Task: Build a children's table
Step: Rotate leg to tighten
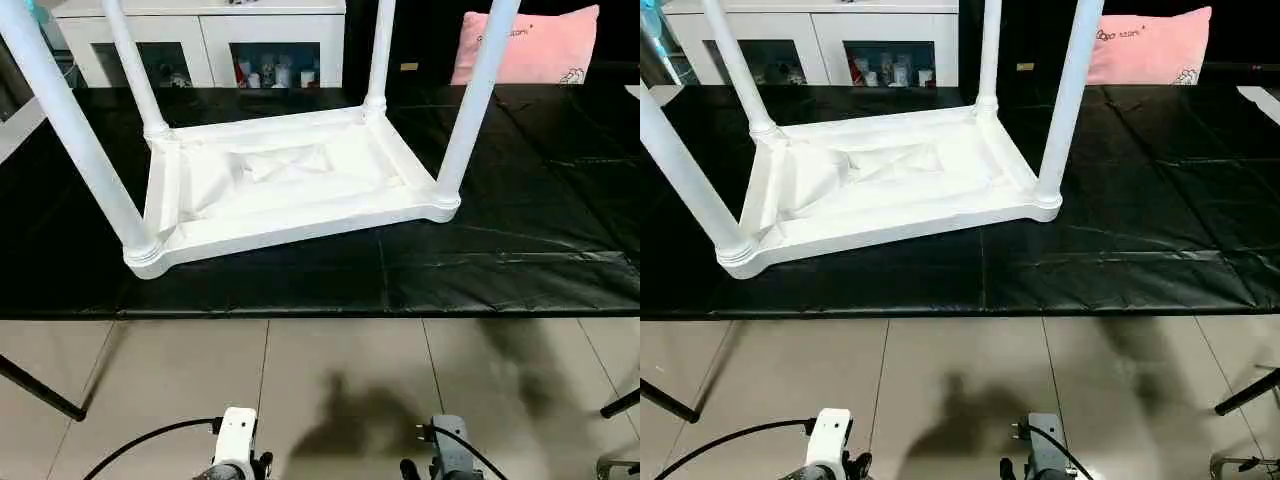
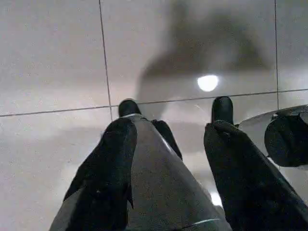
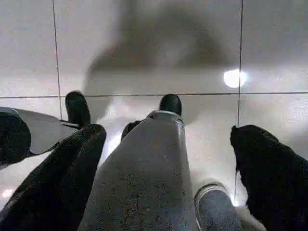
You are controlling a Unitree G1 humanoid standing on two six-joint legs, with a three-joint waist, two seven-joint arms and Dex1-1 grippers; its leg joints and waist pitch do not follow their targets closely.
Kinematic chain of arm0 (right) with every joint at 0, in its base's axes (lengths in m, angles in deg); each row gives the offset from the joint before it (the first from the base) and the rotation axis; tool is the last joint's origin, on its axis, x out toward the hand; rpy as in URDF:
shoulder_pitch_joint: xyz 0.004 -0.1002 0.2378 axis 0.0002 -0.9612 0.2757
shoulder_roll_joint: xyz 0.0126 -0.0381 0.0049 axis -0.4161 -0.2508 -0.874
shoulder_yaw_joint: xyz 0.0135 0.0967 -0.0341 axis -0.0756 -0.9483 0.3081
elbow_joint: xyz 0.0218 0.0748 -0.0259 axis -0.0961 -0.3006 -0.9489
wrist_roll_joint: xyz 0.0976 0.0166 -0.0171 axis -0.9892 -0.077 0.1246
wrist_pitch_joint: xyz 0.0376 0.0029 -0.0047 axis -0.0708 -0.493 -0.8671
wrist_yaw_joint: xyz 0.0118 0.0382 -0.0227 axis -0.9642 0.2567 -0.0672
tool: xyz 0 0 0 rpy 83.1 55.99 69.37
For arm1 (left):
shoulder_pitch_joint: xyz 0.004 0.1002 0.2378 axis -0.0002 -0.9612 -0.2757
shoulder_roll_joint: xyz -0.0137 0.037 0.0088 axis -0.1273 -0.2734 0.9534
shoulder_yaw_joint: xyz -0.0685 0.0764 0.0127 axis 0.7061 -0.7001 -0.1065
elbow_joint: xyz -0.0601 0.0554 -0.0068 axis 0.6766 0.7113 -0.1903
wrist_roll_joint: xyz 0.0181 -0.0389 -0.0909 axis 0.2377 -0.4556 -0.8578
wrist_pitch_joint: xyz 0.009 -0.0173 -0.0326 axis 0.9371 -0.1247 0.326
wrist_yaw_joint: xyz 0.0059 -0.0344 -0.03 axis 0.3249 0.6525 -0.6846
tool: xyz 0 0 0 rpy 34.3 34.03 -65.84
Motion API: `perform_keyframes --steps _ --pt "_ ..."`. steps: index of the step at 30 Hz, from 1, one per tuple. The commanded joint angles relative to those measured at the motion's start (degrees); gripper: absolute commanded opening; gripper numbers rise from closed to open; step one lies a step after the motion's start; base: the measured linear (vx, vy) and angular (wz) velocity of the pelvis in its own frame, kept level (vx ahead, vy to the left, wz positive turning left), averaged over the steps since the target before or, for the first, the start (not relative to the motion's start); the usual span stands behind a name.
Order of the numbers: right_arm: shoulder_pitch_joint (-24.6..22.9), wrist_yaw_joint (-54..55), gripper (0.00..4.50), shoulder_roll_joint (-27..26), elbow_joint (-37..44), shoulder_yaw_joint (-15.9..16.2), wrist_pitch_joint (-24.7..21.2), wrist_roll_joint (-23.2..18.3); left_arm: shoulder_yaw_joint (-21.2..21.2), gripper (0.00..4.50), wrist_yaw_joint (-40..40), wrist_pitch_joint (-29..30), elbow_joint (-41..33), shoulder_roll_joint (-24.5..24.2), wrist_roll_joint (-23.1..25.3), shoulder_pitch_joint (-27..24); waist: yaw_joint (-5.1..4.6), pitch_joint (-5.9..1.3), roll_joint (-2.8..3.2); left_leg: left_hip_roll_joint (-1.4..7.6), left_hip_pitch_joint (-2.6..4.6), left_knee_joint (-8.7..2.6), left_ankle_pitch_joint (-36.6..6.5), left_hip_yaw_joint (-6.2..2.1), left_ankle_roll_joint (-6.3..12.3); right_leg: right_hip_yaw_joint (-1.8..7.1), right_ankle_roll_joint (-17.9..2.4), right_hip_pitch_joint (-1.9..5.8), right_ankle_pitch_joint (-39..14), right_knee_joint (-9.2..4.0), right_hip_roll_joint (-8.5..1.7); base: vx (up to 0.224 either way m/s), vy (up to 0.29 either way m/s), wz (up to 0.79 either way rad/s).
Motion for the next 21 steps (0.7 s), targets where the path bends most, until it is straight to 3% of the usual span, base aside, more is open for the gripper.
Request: perform_keyframes --steps 1,21 --pt "-0.52 0.0 4.5 -0.09 -0.4 0.06 -0.42 0.62 0.49 2.6 -0.02 0.31 0.48 -0.17 0.39 0.08 -0.08 -1.69 -0.21 5.56 1.06 -5.42 -19.99 -2.5 1.07 2.96 -13.81 0.97 -12.61 -4.99 -5.76 0.0 0.0 0.0" --pt "-0.52 0.0 4.5 -0.09 -0.4 0.06 -0.42 0.62 0.49 2.6 -0.02 0.31 0.48 -0.17 0.39 0.08 -0.07 -1.7 -0.18 5.58 1.08 -5.43 -19.9 -2.48 1.15 2.94 -13.93 0.96 -12.4 -4.95 -5.71 0.0 0.0 0.0"
